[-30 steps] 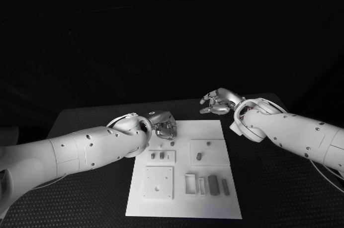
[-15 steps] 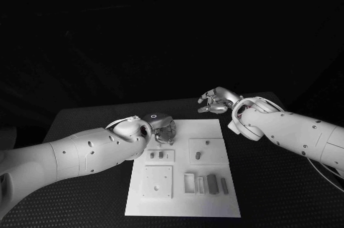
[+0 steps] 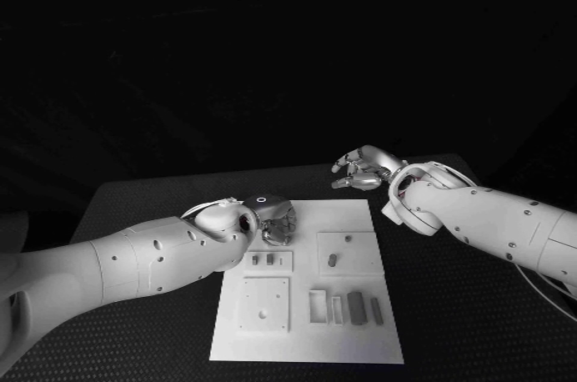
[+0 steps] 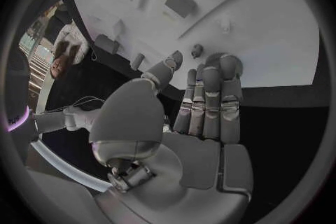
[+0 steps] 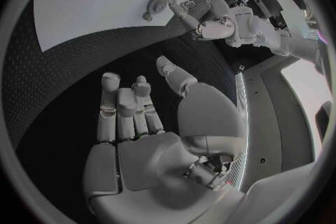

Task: Assemble the parts on the task board

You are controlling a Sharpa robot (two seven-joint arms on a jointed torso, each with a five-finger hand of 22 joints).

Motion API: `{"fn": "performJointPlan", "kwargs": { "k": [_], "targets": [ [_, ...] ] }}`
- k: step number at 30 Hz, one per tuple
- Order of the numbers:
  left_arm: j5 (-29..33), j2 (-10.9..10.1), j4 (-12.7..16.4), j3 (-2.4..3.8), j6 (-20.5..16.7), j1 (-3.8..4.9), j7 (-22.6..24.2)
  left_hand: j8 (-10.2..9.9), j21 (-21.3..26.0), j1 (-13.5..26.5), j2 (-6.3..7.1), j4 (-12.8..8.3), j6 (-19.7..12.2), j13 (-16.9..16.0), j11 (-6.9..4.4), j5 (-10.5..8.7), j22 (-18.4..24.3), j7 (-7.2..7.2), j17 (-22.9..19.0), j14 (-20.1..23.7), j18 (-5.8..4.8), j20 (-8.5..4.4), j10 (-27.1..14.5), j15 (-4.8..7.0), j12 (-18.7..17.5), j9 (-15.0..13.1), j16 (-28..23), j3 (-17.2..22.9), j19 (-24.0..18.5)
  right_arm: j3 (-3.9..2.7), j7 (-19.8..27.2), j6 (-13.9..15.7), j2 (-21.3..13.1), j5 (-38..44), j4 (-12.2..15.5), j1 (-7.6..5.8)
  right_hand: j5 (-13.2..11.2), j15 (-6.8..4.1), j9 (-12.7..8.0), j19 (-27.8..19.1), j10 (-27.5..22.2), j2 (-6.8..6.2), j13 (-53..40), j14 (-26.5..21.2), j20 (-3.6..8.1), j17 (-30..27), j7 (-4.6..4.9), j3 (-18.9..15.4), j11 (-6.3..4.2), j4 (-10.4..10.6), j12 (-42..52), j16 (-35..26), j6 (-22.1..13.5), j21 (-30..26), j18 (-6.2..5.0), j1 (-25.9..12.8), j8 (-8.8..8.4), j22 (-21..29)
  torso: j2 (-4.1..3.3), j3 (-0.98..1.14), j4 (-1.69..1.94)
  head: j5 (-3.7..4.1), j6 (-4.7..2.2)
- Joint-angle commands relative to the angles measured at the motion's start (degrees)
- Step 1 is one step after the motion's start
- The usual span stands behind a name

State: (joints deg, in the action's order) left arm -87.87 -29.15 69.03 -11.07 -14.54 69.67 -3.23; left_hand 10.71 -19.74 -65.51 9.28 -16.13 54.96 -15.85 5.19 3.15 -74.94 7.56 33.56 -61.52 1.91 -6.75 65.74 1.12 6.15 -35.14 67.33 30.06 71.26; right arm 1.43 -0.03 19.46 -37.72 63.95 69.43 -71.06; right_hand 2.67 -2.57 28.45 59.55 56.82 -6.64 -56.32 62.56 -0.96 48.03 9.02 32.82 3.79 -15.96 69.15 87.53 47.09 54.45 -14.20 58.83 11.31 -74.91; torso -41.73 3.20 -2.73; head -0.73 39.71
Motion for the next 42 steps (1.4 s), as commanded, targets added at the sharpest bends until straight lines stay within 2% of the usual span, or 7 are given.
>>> {"fn": "performJointPlan", "kwargs": {
  "k": [1, 5, 16, 42],
  "targets": [
    [-1.2, 0.3, -0.4, -0.02, 1.1, -0.30, -0.1, 0.3, -0.4, 0.2, -0.12, 0.2, 0.1, 0.1, 0.48, -0.09, -1.5, 0.29, 0.1, -0.1, 4.31, 0.13, -0.2, -0.34, -0.3, 0.1, 0.2, 0.3, 0.3, -0.03, 0.5, -0.5, 0.0, 0.1, 0.2, 0.03, 0.2, 0.07, -0.1, 0.2, -0.3, 0.30, 0.1, -0.4, 0.26, -0.1, 1.15, -0.2, -0.11, 0.1, 0.2, 0.4, -0.7, -0.3, -0.80, -0.4, 0.37, -0.7, 0.00, 0.01, 0.02, -0.02, 0.16],
    [-1.2, 0.7, -1.1, -0.07, 0.9, -0.78, 0.1, 0.4, -2.1, 0.0, -0.31, 0.2, 0.4, 0.3, 0.32, -0.02, -1.6, 0.47, 0.7, -0.8, 4.83, 0.01, 0.5, -0.17, -0.7, 0.5, 1.7, 0.5, 1.2, -0.03, 0.4, -0.6, -0.1, 0.1, 0.1, 0.03, 0.2, 0.07, -0.1, 0.2, -0.3, 0.30, 0.1, -0.4, 0.26, -0.1, 1.15, -0.2, -0.11, 0.1, 0.2, 0.4, -0.7, -0.3, -0.80, -0.4, 0.37, -0.7, 0.02, 0.01, -0.06, -0.09, 0.20],
    [-1.9, 1.9, -2.8, -0.15, 0.7, -1.64, 0.0, 0.6, -3.6, -0.3, -0.77, 0.1, 0.5, 0.5, 0.22, -0.02, -1.6, 0.53, 1.0, -1.2, 5.15, -0.08, 1.0, -0.06, -1.1, 0.9, 2.8, 0.9, 1.5, -0.03, 0.4, -0.6, -0.1, 0.1, 0.3, 0.03, 0.2, 0.07, -0.1, 0.2, -0.3, 0.31, 0.1, -0.4, 0.27, -0.1, 1.15, -0.2, -0.11, 0.1, 0.3, 0.4, -0.8, -0.3, -0.80, -0.4, 0.38, -0.7, -0.02, -0.02, 0.02, 0.18, 0.20],
    [-1.9, 2.3, -3.7, -0.15, 2.4, -1.90, 0.1, 1.4, -6.8, -1.4, -2.65, 0.3, 1.8, 0.5, -0.25, -0.03, -1.5, 0.56, 1.1, -2.3, 5.62, -0.43, 2.8, 0.38, -1.4, 1.6, 4.4, 3.3, 1.8, -0.03, 0.4, -0.8, -0.1, 0.1, 0.4, 0.03, 0.2, 0.08, -0.1, 0.3, -0.3, 0.32, 0.2, -0.4, 0.27, -0.1, 1.15, -0.2, -0.11, 0.0, 0.3, 0.4, -0.7, -0.3, -0.80, -0.5, 0.42, -0.7, 0.04, 0.04, -0.01, 0.32, 0.41]
  ]
}}
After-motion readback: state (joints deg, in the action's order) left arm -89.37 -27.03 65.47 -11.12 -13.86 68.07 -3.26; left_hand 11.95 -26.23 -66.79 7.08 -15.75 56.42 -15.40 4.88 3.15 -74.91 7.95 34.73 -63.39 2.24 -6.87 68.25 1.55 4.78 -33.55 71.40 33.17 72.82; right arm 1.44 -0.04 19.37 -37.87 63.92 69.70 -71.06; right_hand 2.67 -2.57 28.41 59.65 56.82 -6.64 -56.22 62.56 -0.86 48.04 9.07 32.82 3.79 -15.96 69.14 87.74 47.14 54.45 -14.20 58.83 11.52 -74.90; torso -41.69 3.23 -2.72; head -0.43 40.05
